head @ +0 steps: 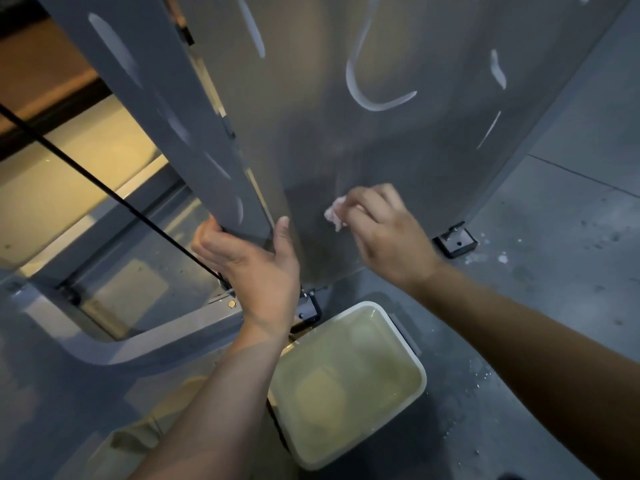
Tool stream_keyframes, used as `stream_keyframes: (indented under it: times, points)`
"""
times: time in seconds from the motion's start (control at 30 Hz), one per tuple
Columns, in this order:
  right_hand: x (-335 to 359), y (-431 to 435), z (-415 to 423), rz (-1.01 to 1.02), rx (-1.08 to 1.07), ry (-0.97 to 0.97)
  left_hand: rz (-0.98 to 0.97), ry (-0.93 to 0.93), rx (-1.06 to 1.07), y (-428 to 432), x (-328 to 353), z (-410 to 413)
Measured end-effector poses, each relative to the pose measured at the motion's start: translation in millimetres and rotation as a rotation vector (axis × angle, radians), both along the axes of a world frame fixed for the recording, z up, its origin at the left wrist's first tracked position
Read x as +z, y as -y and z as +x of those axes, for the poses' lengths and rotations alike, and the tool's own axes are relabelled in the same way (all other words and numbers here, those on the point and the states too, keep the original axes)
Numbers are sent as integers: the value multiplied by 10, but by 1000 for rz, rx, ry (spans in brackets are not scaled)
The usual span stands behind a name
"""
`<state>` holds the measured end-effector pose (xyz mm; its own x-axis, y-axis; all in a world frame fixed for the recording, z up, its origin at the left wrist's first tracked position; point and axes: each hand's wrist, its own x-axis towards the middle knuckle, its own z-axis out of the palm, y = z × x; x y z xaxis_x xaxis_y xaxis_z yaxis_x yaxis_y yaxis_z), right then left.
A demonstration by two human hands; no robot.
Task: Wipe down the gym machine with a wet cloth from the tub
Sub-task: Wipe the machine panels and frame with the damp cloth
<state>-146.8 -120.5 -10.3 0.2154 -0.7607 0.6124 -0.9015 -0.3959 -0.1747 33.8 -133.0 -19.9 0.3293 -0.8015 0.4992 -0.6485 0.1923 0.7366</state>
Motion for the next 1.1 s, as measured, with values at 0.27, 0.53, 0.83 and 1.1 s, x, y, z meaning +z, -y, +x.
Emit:
stream_keyframes:
  times: [0.27,0.53,0.83,1.1]
  points:
    - [457,161,12,-287,-12,89,23,24,4,-7,0,7]
    - [-389,-104,-196,210,54,-36,94,-200,-60,-190,12,34]
    - [-96,-433,-500,793,-162,663,566,-207,-431,-701,3,-594]
    - [-16,-591,-694,951,-61,1306,694,-216,-656,-647,-129,-811]
